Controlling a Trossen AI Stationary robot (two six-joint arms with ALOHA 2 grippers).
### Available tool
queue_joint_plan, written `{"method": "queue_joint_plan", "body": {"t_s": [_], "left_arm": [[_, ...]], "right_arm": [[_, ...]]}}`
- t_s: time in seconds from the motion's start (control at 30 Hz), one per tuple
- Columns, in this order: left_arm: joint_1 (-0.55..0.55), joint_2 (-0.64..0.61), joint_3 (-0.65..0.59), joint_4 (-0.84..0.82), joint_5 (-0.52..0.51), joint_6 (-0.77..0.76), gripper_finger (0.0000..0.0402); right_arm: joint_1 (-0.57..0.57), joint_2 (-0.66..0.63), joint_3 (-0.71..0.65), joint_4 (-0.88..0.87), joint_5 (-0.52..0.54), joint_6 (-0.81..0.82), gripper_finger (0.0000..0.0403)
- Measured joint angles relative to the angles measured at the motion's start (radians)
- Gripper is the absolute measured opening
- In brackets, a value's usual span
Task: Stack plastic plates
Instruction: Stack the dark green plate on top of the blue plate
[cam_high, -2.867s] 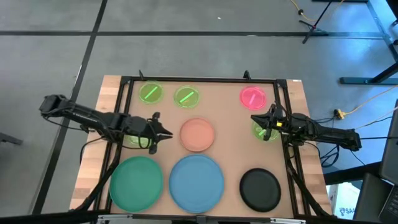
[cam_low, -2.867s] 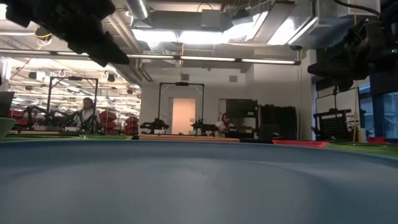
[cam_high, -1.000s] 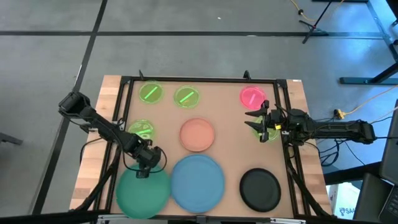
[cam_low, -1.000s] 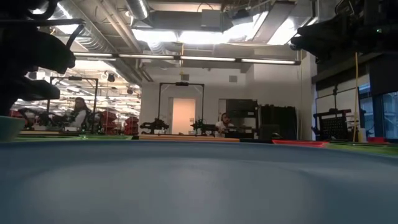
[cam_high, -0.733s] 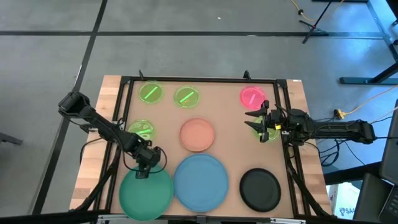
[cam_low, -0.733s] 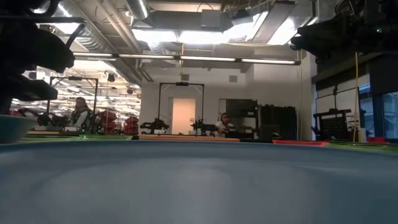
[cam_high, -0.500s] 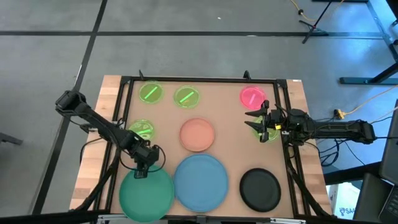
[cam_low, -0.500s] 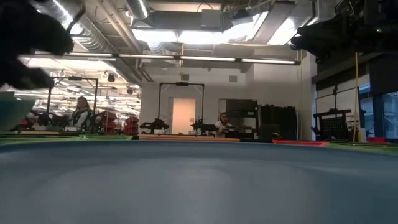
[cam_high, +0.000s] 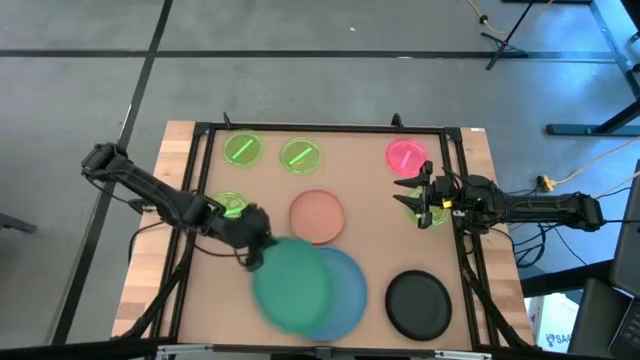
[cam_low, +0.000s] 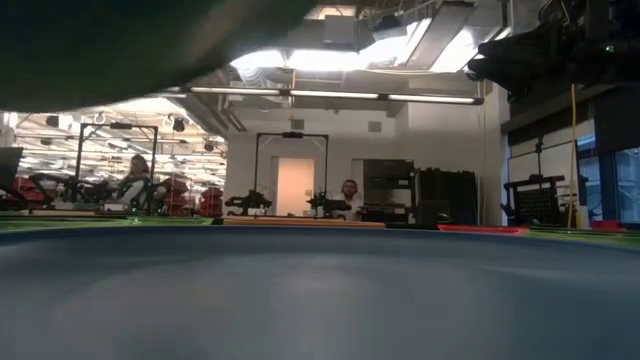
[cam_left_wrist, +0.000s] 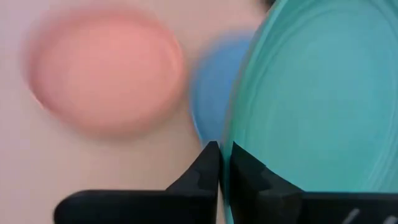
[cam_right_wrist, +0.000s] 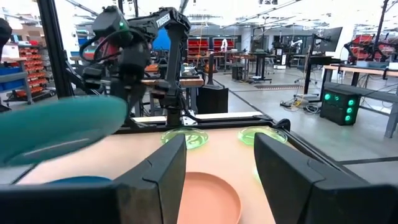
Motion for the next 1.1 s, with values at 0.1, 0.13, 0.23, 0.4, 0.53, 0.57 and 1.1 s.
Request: {"method": "queue_joint_plan", "body": {"t_s": [0.1, 0.13, 0.23, 0.4, 0.53, 0.57, 1.1], "left_arm": [[0.026, 0.031, -0.012, 0.102, -0.055, 0.047, 0.0017], [0.032, 0.046, -0.017, 0.129, -0.055, 0.061, 0.0018], [0.044, 0.100, -0.033, 0.192, -0.054, 0.092, 0.0018], [0.057, 0.210, -0.041, 0.260, -0.065, 0.091, 0.0017], [0.057, 0.286, -0.041, 0.371, -0.068, 0.091, 0.0021], [0.057, 0.305, -0.041, 0.391, -0.055, 0.091, 0.0021], [0.063, 0.389, -0.041, 0.428, -0.017, 0.117, 0.0048]], "right_arm": [[0.000, 0.000, 0.000, 0.000, 0.000, 0.015, 0.0182], [0.000, 0.000, 0.000, 0.000, 0.000, 0.015, 0.0182], [0.000, 0.000, 0.000, 0.000, 0.000, 0.016, 0.0182], [0.000, 0.000, 0.000, -0.004, 0.000, 0.019, 0.0182], [0.000, 0.000, 0.000, -0.008, -0.001, 0.040, 0.0182], [0.000, 0.000, 0.000, -0.008, -0.002, 0.042, 0.0182], [0.000, 0.000, 0.000, -0.011, -0.003, 0.042, 0.0182]]}}
